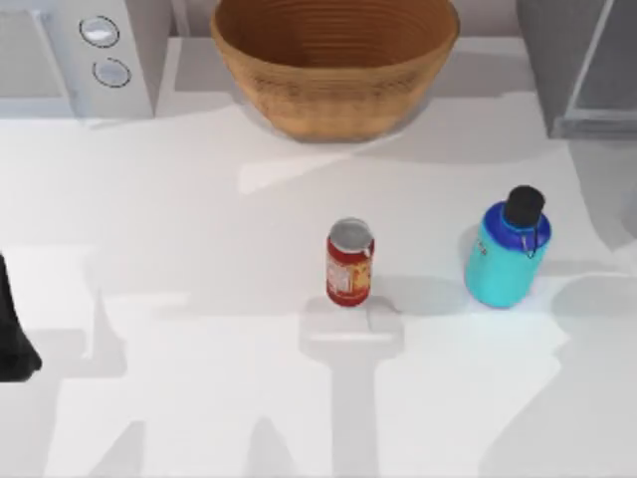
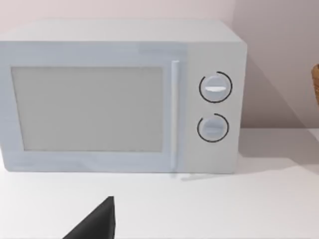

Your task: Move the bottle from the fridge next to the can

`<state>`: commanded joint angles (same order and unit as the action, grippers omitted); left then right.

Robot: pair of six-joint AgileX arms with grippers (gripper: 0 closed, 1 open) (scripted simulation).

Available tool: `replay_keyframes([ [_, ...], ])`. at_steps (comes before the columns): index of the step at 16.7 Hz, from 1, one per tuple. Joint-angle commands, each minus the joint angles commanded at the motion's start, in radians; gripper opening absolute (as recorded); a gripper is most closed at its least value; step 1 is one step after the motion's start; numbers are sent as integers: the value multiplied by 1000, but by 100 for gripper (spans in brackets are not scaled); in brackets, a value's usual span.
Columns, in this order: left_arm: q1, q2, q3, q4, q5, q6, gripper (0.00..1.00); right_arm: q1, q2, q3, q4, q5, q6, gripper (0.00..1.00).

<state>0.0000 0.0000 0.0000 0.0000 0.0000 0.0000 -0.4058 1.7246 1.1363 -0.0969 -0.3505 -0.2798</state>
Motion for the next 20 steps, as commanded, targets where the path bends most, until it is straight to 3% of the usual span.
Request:
replay_keyframes([
  [4, 0, 0, 0, 0, 0, 0, 100, 272, -66, -91, 98, 219, 181, 100],
  [7, 0, 0, 0, 0, 0, 0, 100, 371, -101, -135, 144, 315, 264, 100],
  [14, 0, 0, 0, 0, 0, 0, 100, 367, -86, -129, 144, 333, 272, 100],
  [20, 0, 0, 0, 0, 0, 0, 100, 370, 114, 116, 96, 333, 274, 100],
])
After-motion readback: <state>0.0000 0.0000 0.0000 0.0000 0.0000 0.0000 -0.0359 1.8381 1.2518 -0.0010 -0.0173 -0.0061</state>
